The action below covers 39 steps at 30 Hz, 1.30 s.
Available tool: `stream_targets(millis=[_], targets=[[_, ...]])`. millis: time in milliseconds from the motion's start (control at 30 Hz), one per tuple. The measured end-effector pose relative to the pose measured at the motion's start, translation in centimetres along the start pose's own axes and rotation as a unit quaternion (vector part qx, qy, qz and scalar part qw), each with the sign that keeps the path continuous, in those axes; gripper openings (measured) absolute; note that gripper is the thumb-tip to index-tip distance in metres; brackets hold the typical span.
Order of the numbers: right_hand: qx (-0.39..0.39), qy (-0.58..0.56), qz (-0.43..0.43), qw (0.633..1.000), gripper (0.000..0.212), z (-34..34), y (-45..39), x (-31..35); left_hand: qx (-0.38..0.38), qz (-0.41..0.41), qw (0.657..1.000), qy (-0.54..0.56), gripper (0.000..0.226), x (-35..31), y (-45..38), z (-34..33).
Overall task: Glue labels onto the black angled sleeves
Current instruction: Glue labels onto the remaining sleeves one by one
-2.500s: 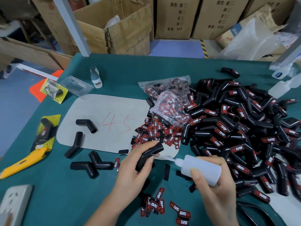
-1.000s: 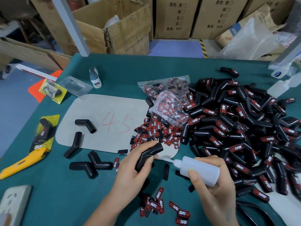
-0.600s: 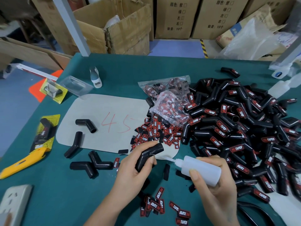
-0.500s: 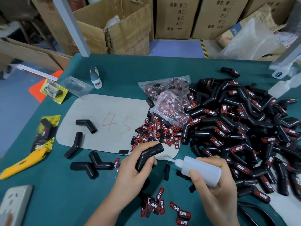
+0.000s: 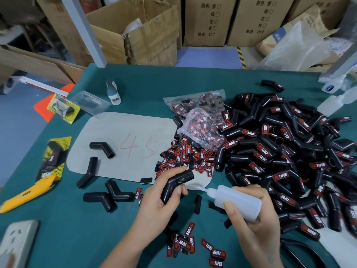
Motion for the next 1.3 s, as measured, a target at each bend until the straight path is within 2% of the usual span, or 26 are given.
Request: stream_targets(millis=[400,1300], targets=[[0.003,0.021,0.034,0.999,0.028,-0.03,-0.13,0.36,-0.003,0.002,1.0,0.008,0.04,0.14,-0.02,-0.1],[-0.008,0.018,0.029,0.999,0.027,-0.03,-0.09,0.27,-0.007,-0.009,1.0,0.005,0.04,0.32,-0.09,-0.12]])
Point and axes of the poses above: each hand's wrist, its own y-axis away from the middle knuckle, its own z-axis out of the back of the hand, x = y × z, the point moved 1 cm from there along -y, towards the middle knuckle, and after that the axes turned 2 degrees about y, right-handed, at the moved point
